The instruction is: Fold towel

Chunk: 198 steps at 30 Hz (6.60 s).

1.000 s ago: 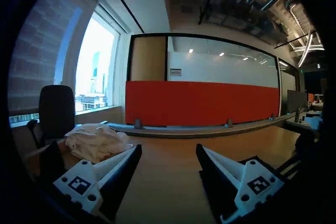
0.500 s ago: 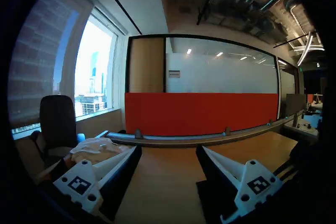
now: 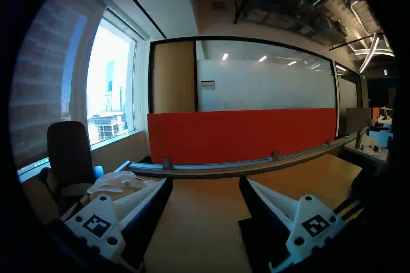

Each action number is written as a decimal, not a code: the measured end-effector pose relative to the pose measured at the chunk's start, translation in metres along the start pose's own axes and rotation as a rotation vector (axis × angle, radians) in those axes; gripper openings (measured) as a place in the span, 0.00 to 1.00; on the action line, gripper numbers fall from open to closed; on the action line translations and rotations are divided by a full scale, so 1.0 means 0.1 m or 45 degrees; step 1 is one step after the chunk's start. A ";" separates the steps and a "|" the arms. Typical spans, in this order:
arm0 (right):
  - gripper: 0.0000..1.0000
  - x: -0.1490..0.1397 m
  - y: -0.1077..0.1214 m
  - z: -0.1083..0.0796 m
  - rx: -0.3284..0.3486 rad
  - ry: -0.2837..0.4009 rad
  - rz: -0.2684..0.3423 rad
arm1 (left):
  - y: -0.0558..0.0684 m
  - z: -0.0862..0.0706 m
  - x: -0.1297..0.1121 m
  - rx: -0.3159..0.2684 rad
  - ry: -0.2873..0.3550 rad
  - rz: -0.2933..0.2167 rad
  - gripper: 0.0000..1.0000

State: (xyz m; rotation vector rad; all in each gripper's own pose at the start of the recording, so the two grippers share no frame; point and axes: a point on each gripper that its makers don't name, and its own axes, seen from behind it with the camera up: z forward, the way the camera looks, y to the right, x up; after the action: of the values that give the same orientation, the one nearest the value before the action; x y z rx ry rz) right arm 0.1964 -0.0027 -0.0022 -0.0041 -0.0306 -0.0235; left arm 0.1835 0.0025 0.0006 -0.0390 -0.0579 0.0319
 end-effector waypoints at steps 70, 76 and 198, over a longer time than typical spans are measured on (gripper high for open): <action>1.00 -0.85 -0.95 -0.35 0.747 -0.591 -0.415 | 0.93 -0.26 -0.74 -0.709 -0.454 0.217 0.96; 1.00 -1.00 -0.98 -0.38 0.758 -0.620 -0.410 | 0.97 -0.28 -0.89 -0.721 -0.474 0.216 0.96; 0.35 -3.36 -1.25 -1.04 0.917 -1.079 -0.422 | 1.43 -0.72 -3.28 -0.774 -1.017 0.366 0.51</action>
State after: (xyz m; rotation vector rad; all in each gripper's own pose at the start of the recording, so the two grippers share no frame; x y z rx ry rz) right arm -0.1391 -0.1203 -0.1157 0.7138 -0.8857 -0.3407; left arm -0.1436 0.1314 -0.0957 -0.6431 -0.8612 0.3163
